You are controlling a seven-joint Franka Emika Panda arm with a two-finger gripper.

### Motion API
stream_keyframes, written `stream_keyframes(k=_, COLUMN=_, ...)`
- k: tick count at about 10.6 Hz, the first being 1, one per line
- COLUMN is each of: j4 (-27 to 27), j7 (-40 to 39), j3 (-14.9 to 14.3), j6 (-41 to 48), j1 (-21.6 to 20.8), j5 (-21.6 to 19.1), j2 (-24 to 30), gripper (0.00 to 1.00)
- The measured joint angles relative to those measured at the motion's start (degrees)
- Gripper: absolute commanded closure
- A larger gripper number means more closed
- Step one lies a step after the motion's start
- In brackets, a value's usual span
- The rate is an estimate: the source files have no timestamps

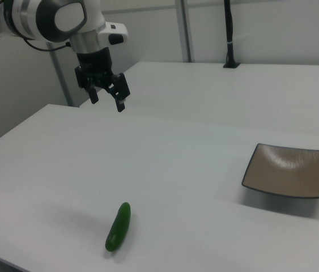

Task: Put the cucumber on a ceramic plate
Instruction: 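Move the open gripper toward the green cucumber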

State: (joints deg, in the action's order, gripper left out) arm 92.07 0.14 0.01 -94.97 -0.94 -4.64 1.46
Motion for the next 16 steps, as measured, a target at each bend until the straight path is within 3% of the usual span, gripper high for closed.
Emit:
stream_keyframes(k=11, j4=0.2, j7=-0.4, j3=0.0, j6=0.0, j1=0.0, j5=0.0, j2=0.0, gripper=0.00)
stream_keyframes(k=16, j4=4.0, j7=-2.1, j3=0.3, j6=0.0, j1=-0.2, j5=0.0, j2=0.1, gripper=0.00)
